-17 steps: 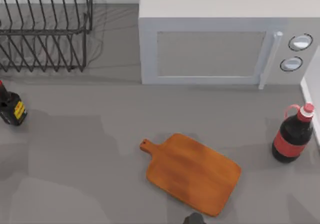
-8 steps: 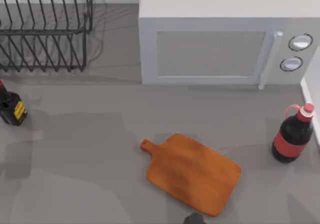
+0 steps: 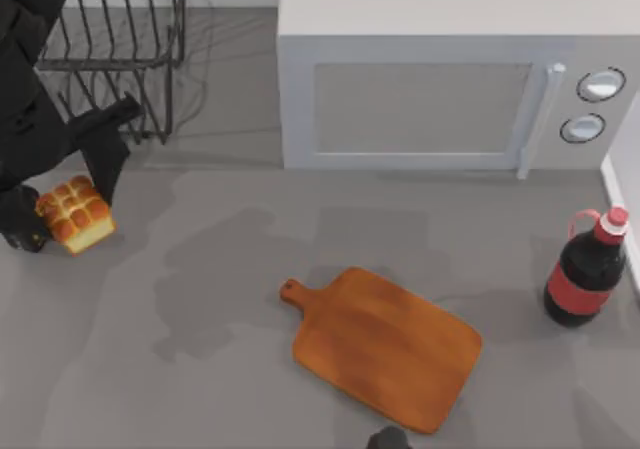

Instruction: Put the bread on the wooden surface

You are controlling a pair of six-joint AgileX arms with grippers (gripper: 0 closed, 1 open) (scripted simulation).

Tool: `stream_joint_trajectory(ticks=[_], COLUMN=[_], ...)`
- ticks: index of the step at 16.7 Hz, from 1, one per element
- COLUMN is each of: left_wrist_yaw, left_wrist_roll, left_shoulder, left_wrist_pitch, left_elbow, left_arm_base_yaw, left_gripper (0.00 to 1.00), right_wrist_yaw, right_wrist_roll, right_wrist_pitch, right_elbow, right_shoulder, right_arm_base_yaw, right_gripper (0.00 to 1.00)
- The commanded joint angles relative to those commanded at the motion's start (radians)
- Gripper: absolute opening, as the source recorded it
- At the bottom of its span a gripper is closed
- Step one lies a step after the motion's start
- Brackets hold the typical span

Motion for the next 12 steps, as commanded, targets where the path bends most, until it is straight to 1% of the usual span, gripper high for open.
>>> stream_joint_trajectory(ticks=[6,9,12], left_wrist_yaw=[0.028,0.020,-0.007], left_wrist_roll=[-0.700,-0.987,-1.231], left_shoulder=[0.098,0.153,0.202], left_wrist_pitch=[-0.007,-0.015,-0.024], left_elbow=[0.080,0.133,0.192], left_arm_base_yaw=[-0.288,-0.418,-0.531], left_gripper=[0.00,0.00,0.00], right_wrist_yaw=[0.000,0.000,0.000], right_wrist_roll=[0.000,0.000,0.000], right_wrist_pitch=[0.000,0.000,0.000], right_elbow=[0.000,0.000,0.000], right_shoulder=[0.000,0.000,0.000], right_arm_base_yaw=[0.000,0.000,0.000], right_gripper=[1.00,1.00,1.00])
